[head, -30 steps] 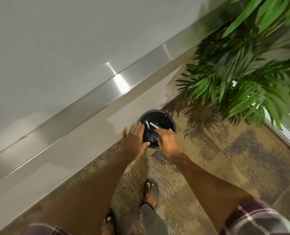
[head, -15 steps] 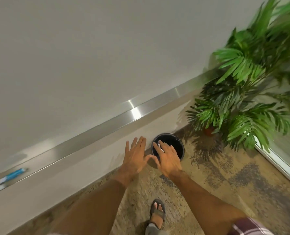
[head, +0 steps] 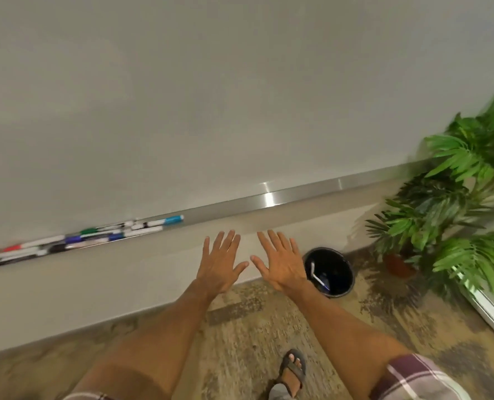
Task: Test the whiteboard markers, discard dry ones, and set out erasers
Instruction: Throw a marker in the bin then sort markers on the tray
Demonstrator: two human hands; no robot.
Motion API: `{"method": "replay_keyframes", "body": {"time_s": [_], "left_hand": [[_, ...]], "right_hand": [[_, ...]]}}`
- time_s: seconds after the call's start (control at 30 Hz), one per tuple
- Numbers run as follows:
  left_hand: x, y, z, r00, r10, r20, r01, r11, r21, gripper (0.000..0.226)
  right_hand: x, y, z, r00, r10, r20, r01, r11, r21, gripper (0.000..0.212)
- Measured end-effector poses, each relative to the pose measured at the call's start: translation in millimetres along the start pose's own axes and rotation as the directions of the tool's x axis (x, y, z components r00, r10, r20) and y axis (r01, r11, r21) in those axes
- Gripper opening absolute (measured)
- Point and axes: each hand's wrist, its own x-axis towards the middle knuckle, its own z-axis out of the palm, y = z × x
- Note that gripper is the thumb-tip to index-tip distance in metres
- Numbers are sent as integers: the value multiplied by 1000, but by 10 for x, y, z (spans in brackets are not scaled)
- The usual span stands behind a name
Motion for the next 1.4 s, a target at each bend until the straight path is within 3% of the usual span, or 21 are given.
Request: {"method": "replay_keyframes", "body": {"time_s": [0.1, 0.33, 0.5, 0.73, 0.9, 1.4], "left_hand": [[-385, -420, -91, 995, -97, -38, 96, 995, -20, 116], [-1329, -1294, -171, 945, -320, -60, 318, 947, -46, 114], [-1915, -1859, -254, 881, -468, -67, 465, 883, -57, 114], [-2459, -2633, -286, 779, -620, -92, 615, 784, -80, 111], [-2684, -3156, -253, 700, -710, -74, 702, 704, -108, 103], [-3057, -4730, -351, 468, -883, -34, 865, 466, -185, 106]], "right_hand": [[-20, -511, -64, 997, -74, -12, 74, 997, -5, 92], [-73, -1697, -62, 964, -267, 6, 267, 963, -36, 99], [-45, -2514, -42, 920, -389, 53, 391, 920, -32, 71], [136, -3503, 78, 830, -554, 63, 555, 832, -3, 69], [338, -4149, 215, 768, -634, 84, 635, 772, 22, 70], [1132, -6047, 442, 570, -816, 94, 818, 574, 22, 69]]}}
